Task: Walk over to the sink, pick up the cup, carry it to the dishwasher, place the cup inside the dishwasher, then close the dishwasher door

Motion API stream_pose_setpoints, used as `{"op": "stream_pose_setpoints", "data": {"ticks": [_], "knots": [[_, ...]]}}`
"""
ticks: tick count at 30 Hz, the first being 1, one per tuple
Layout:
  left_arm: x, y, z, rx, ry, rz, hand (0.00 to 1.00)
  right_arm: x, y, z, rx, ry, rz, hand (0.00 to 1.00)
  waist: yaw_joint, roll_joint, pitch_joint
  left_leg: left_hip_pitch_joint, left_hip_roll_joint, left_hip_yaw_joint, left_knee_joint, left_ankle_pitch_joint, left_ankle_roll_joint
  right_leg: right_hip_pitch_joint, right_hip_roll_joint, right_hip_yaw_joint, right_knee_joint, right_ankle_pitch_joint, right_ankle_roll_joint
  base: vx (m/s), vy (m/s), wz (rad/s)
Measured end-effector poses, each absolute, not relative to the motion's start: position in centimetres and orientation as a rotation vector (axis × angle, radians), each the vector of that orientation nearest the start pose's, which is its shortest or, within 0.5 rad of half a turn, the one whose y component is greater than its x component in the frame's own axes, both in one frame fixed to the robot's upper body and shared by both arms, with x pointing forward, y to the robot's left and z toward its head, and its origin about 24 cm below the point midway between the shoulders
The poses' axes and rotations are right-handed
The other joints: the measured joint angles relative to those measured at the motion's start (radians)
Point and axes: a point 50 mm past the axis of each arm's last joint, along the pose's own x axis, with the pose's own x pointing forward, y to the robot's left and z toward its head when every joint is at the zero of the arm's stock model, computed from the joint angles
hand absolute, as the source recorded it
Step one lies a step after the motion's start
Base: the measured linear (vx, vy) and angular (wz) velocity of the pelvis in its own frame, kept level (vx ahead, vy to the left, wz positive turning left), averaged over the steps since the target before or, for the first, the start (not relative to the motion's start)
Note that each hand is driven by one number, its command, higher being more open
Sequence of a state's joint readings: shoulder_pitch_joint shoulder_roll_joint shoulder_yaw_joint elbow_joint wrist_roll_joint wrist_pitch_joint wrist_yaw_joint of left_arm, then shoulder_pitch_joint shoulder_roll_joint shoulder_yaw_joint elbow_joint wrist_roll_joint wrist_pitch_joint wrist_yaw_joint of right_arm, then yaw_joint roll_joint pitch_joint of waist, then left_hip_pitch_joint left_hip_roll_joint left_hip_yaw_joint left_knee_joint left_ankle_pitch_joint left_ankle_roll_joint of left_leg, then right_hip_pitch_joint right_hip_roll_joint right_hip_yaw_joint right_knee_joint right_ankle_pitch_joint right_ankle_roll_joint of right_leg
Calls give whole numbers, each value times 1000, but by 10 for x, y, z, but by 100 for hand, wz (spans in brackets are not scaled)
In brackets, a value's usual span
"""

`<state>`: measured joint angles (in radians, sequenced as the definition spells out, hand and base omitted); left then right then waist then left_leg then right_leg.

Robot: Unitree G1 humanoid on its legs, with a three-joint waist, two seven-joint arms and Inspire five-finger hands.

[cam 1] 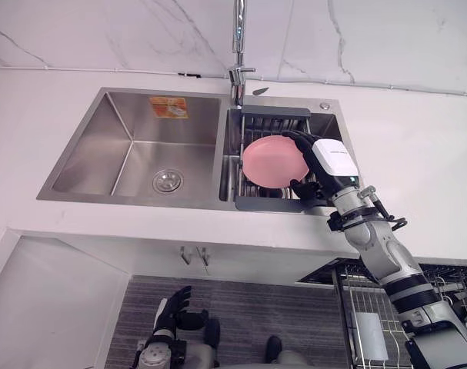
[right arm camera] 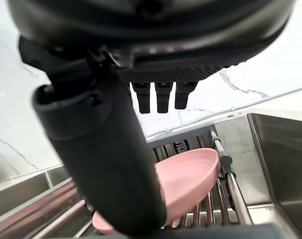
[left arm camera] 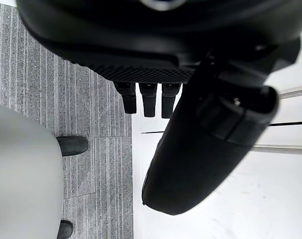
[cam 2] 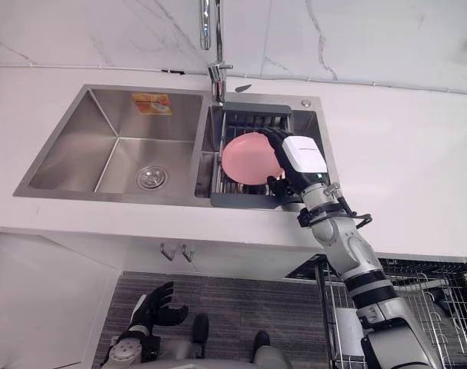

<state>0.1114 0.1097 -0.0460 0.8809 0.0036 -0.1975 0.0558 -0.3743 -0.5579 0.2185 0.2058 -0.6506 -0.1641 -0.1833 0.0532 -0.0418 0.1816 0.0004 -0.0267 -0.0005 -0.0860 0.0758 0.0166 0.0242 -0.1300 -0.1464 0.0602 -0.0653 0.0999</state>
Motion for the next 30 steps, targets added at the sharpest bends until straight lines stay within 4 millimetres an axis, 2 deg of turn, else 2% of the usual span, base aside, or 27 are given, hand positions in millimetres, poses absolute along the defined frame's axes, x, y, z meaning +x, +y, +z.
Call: {"op": "stream_pose_setpoints", "data": {"ticks": [11, 21, 30], "knots": [[132, 187, -136, 150, 794, 44, 90, 308, -203, 121, -1204, -403, 6, 90, -17, 0, 0, 0, -5, -1, 0, 2, 2, 0, 0, 1, -3, 1, 2, 0, 0, 0], [132, 186, -136, 155, 791, 39, 90, 307, -207, 118, -1214, -383, 5, 90, -15, 0, 0, -8, -5, 7, 0, 2, 2, -7, 0, 7, -7, 5, 3, 0, 0, 0], [134, 188, -134, 159, 781, 41, 90, 316, -212, 122, -1239, -363, -17, 90, -10, -8, 4, -30, -7, 8, 0, 3, 4, -28, 0, 4, -12, 10, 4, 0, 0, 0]]}}
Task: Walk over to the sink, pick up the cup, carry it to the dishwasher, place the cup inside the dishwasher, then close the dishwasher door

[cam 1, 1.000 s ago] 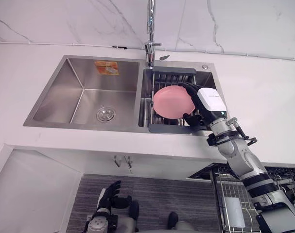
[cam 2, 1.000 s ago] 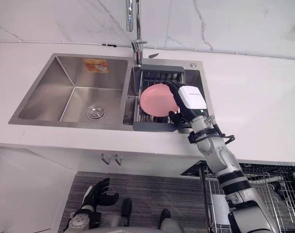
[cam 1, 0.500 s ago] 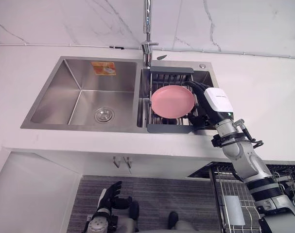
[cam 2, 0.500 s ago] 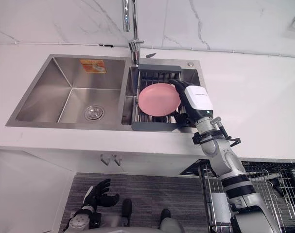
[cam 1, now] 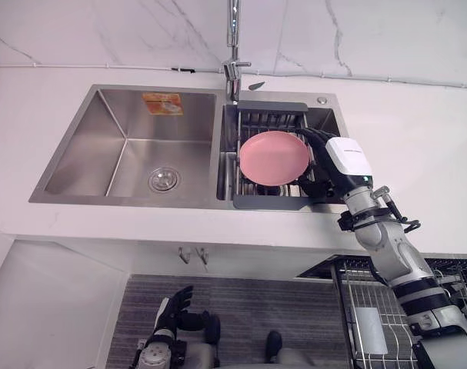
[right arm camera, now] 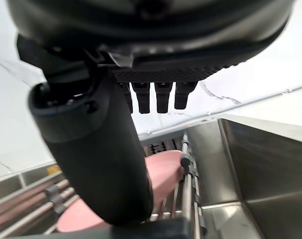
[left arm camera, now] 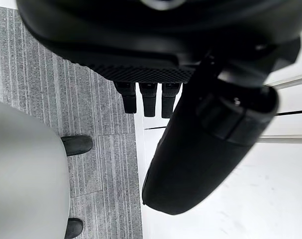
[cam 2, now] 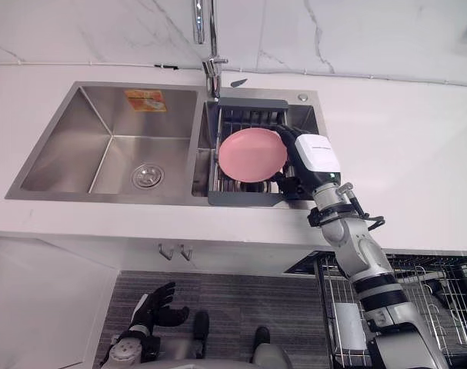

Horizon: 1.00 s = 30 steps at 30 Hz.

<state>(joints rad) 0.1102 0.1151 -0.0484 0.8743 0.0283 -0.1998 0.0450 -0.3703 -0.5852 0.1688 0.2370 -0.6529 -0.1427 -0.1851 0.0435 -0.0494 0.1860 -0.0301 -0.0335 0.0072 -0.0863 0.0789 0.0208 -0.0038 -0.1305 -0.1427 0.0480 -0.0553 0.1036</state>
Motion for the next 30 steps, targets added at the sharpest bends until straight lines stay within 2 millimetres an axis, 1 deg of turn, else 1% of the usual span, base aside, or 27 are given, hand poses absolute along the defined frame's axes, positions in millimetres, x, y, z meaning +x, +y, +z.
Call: {"op": "stream_pose_setpoints", "data": {"ticks": [2, 5, 8, 10, 12, 15, 19, 20, 30], "knots": [[135, 188, -134, 162, 775, 43, 90, 320, -211, 121, -1246, -353, -13, 90, 2, -6, 4, -2, -1, -1, 0, 0, 0, -1, 0, -2, -2, 0, 0, 0, 0, 0], [139, 189, -131, 166, 758, 46, 90, 320, -212, 120, -1254, -347, -23, 90, 15, -16, 14, -16, -1, -8, 0, 2, 1, -11, -1, -6, -2, 0, 0, -1, 1, 8], [144, 189, -129, 157, 742, 69, 90, 328, -213, 126, -1261, -344, -43, 90, 15, -18, 43, -31, -4, -23, 0, 10, 2, -17, -4, -24, -2, 2, 2, -8, 3, 16], [147, 190, -126, 148, 723, 84, 90, 332, -210, 130, -1267, -353, -37, 90, 19, -22, 63, -34, -5, -27, 0, 12, 2, -19, -5, -26, -2, 4, 4, -18, 7, 8], [149, 190, -126, 150, 717, 87, 90, 333, -208, 132, -1262, -362, -45, 90, 25, -23, 66, -39, -6, -27, 1, 12, 2, -22, -6, -27, -2, 6, 6, 0, 0, 0], [151, 191, -124, 142, 705, 100, 90, 337, -203, 140, -1257, -399, -59, 90, 26, -24, 82, -45, -7, -27, 1, 15, 4, -30, -7, -26, 2, 7, 7, 0, 0, 0], [152, 191, -123, 140, 702, 101, 90, 338, -201, 143, -1264, -416, -83, 90, 31, -24, 85, -51, -6, -33, 1, 15, 5, -33, -10, -31, 3, 8, 6, -13, 4, 3], [152, 191, -123, 140, 702, 101, 90, 338, -199, 143, -1261, -423, -91, 30, 32, -24, 85, -51, -5, -33, 1, 15, 5, -33, -8, -31, 3, 8, 6, 0, 0, 0], [152, 190, -123, 140, 697, 99, 90, 339, -198, 144, -1237, -431, -128, 30, 33, -22, 89, -52, -5, -34, 2, 12, 1, -33, -5, -32, 5, 7, 6, 0, 0, 0]]}}
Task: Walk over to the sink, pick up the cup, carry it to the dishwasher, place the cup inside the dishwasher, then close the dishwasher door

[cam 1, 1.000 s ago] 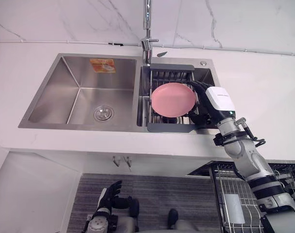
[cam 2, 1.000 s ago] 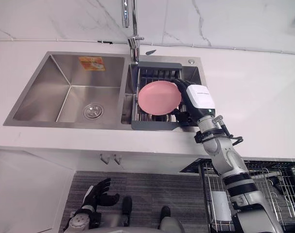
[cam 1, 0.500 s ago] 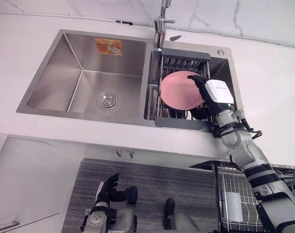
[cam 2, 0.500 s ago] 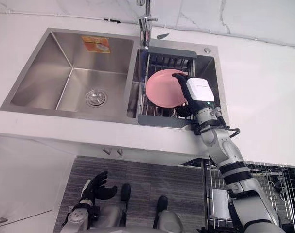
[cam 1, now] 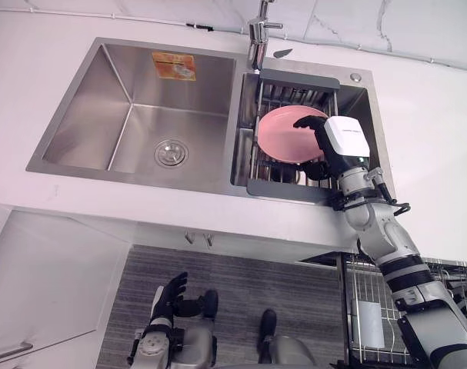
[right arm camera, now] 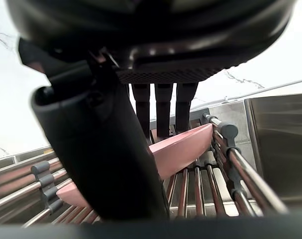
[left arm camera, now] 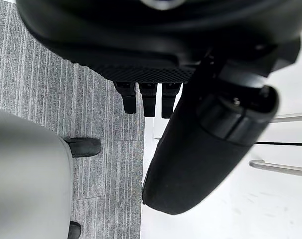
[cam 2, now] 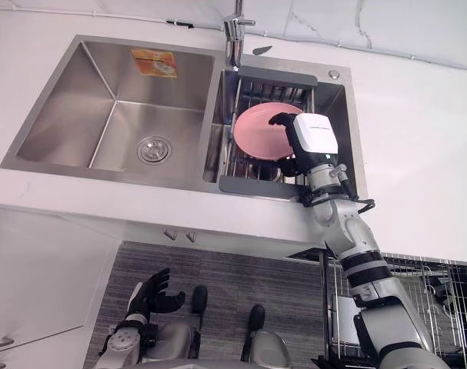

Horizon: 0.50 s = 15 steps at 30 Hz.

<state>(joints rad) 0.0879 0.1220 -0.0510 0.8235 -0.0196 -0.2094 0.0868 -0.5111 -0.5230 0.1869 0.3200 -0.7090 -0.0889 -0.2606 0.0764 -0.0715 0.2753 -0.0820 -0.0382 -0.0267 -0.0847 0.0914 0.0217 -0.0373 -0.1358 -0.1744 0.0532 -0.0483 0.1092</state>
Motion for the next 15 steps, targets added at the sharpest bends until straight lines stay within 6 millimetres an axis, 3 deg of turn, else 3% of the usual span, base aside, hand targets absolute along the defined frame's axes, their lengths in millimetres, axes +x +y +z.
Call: {"op": "stream_pose_setpoints", "data": {"ticks": [15], "knots": [[156, 189, -121, 152, 683, 82, 90, 333, -181, 145, -1097, -489, -115, 30, 16, 0, 6, 6, 1, 5, 0, 0, 0, 5, -5, 0, 4, 0, 0, 0, 0, 0]]}}
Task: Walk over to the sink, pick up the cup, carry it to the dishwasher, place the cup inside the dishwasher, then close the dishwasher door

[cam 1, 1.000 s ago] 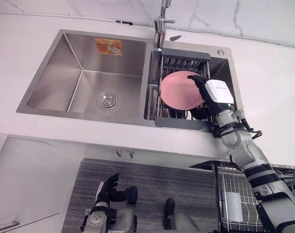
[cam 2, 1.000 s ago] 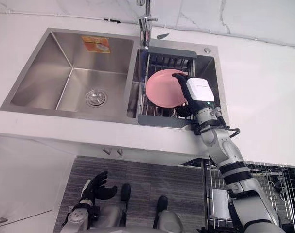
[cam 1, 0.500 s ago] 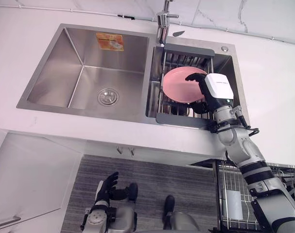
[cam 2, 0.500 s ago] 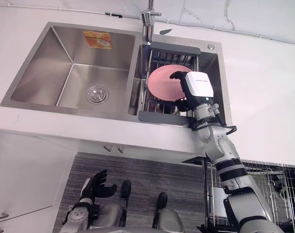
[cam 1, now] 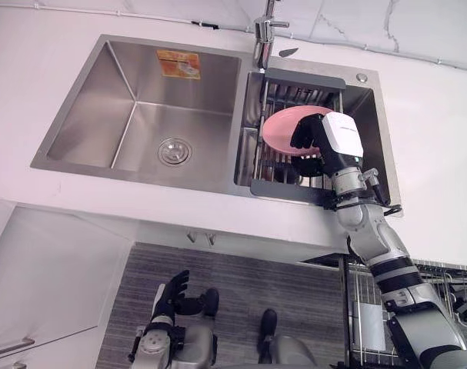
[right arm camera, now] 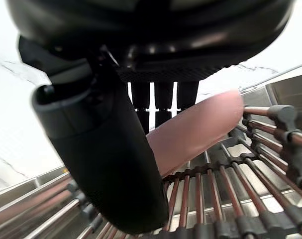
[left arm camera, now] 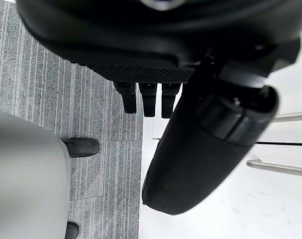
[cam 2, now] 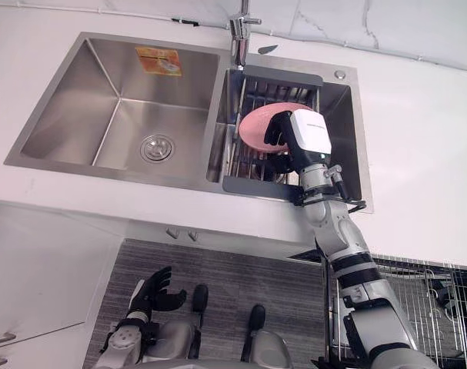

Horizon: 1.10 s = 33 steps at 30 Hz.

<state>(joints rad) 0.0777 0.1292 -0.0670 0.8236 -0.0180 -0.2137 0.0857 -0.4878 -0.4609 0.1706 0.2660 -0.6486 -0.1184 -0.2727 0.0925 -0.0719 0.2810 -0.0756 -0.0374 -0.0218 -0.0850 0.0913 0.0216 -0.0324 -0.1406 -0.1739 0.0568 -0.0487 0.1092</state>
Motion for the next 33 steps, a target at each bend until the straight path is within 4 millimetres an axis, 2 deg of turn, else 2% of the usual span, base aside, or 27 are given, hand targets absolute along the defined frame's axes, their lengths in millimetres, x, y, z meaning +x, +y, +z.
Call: {"op": "stream_pose_setpoints", "data": {"ticks": [8, 17, 23, 29, 33], "knots": [[156, 190, -122, 164, 686, 73, 90, 318, -177, 144, -1086, -545, -101, 30, -2, -2, -1, 20, 2, 3, 0, 0, 0, 13, 0, 4, 10, 0, 0, 0, 0, 0], [153, 193, -123, 188, 701, 58, 90, 297, -175, 161, -1097, -672, -106, 30, -23, -15, -11, 40, 7, 6, -4, 1, 2, 32, 6, 9, 1, 2, -2, -12, -5, -2], [150, 194, -128, 215, 737, 34, 90, 284, -179, 167, -1079, -726, -135, 30, -29, -37, -52, 43, 21, 13, -7, 1, 1, 36, 21, 17, -12, 9, -14, -6, -22, -5], [147, 194, -132, 235, 770, 24, 90, 271, -185, 175, -1046, -775, -194, 30, -35, -42, -77, 59, 25, 24, -7, 0, -2, 50, 25, 29, -21, 16, -21, -23, -6, -6], [143, 195, -135, 238, 793, 25, 90, 255, -190, 178, -917, -794, -280, 30, -44, -45, -104, 63, 29, 30, -7, 0, -2, 52, 29, 34, -23, 18, -23, -21, -5, -4]]}}
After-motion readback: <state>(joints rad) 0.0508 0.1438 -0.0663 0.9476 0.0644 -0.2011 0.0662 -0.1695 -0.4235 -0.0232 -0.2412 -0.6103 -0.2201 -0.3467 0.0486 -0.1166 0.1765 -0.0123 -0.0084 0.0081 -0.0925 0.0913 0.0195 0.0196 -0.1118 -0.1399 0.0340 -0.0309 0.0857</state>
